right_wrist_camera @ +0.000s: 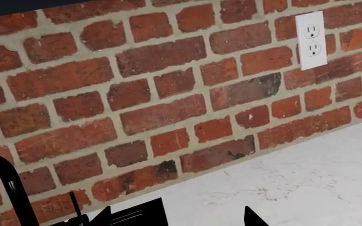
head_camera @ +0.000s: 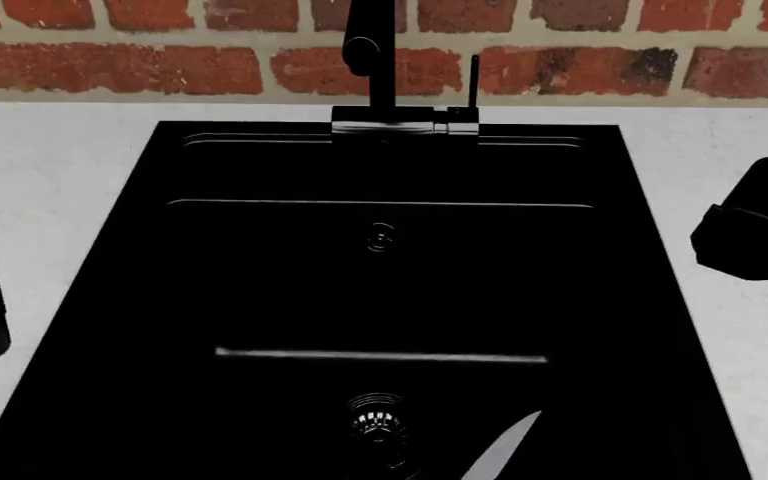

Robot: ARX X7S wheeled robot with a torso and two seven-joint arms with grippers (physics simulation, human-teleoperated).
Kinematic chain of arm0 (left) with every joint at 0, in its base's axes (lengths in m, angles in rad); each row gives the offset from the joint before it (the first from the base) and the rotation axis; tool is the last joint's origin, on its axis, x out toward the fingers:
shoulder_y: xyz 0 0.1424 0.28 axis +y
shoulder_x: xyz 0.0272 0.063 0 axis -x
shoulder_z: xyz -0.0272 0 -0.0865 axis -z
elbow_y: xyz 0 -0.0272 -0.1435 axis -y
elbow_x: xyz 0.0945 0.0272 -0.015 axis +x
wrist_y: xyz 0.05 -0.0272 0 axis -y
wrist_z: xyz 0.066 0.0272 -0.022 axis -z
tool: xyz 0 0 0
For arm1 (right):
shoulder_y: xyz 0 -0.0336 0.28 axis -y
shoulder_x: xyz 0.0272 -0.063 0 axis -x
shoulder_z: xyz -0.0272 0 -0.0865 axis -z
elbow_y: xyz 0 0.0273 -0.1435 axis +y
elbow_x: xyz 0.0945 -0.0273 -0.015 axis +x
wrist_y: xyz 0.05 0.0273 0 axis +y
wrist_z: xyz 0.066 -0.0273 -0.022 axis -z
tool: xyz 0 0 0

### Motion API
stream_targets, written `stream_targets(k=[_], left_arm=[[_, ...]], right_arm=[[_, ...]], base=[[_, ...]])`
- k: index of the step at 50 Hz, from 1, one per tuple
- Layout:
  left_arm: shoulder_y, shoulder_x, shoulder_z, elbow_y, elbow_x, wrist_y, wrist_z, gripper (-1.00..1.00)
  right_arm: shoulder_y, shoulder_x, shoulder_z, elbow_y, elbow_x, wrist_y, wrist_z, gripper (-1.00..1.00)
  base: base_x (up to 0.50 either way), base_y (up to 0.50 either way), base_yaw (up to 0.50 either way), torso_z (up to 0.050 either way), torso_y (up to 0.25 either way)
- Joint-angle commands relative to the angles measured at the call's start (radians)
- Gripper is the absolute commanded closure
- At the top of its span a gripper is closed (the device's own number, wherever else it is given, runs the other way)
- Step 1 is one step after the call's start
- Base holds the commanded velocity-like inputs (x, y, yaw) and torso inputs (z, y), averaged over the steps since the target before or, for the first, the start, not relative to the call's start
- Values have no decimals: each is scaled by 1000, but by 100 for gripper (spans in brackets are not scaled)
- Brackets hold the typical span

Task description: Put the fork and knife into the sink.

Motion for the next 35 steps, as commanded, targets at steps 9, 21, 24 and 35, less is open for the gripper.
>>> stream_targets(k=[9, 21, 24, 35], left_arm=[[-5, -73, 101, -118, -13, 147, 50, -100], [-9, -53, 127, -214, 33, 137, 89, -100], [-16, -53, 129, -233, 40, 132, 96, -100], [0, -23, 159, -282, 53, 111, 145, -100]], right_arm=[[-36, -19, -6, 19, -27, -37, -28, -100], [-46, -18, -2, 18, -26, -43, -27, -100], [-48, -18, -4, 19, -29, -45, -28, -100], [-46, -20, -11, 16, -25, -43, -21, -100]], base=[[0, 0, 0, 0, 0], [0, 0, 0, 0, 0], [0, 0, 0, 0, 0], [0, 0, 0, 0, 0]])
